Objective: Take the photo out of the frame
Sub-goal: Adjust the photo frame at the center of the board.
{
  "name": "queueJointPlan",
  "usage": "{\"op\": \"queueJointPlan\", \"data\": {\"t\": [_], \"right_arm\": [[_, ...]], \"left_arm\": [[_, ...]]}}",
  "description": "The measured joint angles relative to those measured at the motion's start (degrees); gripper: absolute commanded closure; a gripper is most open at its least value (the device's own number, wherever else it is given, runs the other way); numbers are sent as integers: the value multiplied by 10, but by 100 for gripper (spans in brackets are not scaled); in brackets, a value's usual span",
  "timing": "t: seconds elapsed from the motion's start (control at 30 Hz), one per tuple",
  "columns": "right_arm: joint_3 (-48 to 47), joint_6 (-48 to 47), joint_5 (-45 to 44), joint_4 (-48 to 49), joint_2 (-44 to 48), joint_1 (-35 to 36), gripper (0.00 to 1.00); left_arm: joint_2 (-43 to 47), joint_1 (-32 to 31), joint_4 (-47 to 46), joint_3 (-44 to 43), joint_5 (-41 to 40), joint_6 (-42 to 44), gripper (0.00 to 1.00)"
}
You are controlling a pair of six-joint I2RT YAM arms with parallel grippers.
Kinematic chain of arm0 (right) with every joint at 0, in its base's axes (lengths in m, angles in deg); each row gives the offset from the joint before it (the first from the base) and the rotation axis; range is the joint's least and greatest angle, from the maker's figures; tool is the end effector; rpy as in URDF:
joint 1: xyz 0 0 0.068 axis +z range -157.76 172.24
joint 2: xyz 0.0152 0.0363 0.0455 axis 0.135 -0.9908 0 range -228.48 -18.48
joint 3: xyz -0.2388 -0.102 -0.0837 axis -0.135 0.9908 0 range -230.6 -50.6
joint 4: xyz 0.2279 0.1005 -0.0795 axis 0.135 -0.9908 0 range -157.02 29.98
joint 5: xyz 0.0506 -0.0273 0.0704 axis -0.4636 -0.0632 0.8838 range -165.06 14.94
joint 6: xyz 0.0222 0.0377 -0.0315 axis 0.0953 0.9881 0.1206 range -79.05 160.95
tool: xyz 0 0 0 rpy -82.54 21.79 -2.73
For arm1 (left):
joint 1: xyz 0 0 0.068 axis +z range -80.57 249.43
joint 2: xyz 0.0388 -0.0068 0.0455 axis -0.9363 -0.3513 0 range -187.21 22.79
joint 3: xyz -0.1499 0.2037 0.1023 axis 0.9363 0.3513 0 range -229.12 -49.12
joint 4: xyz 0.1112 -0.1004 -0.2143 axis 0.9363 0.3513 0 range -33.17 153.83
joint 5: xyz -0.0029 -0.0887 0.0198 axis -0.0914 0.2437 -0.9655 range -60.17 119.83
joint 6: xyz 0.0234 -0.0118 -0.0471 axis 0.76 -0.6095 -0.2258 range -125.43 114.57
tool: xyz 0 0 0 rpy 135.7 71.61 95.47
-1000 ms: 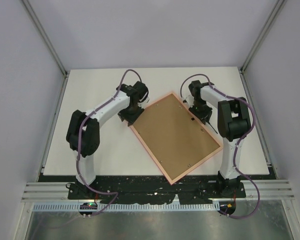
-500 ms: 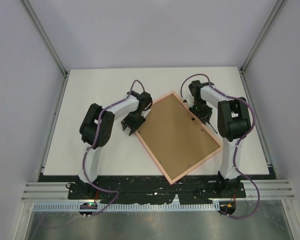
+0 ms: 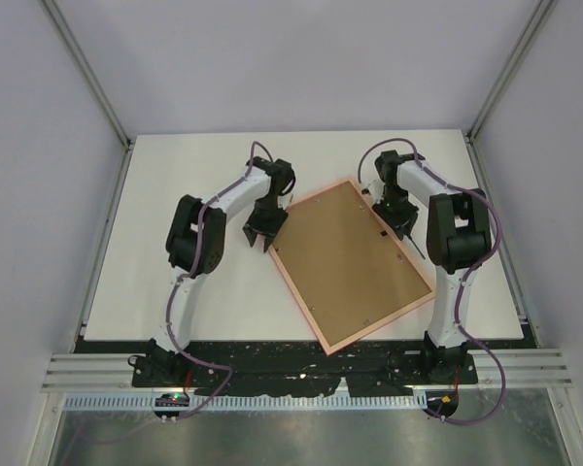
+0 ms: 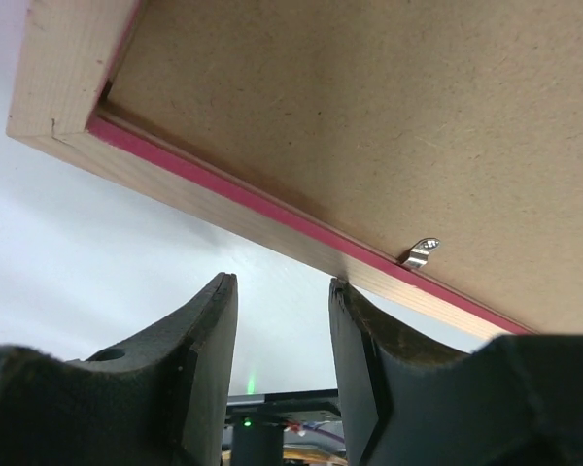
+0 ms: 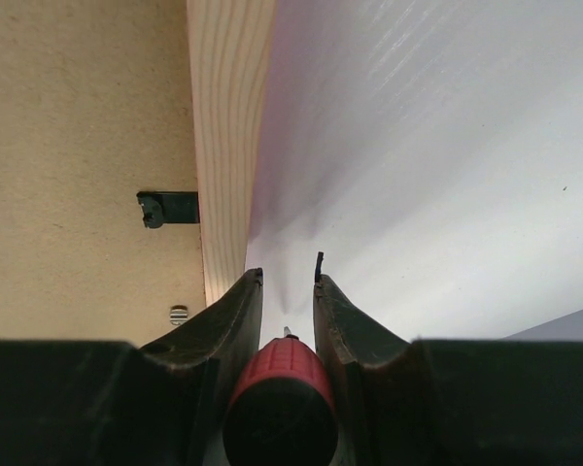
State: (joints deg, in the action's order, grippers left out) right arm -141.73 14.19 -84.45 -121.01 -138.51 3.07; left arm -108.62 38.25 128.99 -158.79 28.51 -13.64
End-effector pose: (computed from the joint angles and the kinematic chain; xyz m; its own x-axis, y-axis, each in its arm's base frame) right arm 0.3898 0.0686 0.1671 -0.7937 -0.6041 0.0719 -0.6075 0.7807 -0.1465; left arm 0.3744 -0.2254 0.1670 -0.9189 0.3893 0.0642 0.3919 0.9194 0.0325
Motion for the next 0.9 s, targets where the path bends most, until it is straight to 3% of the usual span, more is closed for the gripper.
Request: {"op": "queueJointPlan", "data": {"t": [0.23, 0.47, 0.9], "right_arm": [[-30, 8, 49, -26, -6, -17, 92], [-80, 19, 124, -62, -37, -37, 92], [-87, 35, 210, -89, -42, -53, 92]], "left_arm": [[-23, 10, 11, -45, 30, -35, 53], [-40, 9, -43, -59, 89, -78, 53], [-63, 27, -114, -90, 199, -153, 55]]}}
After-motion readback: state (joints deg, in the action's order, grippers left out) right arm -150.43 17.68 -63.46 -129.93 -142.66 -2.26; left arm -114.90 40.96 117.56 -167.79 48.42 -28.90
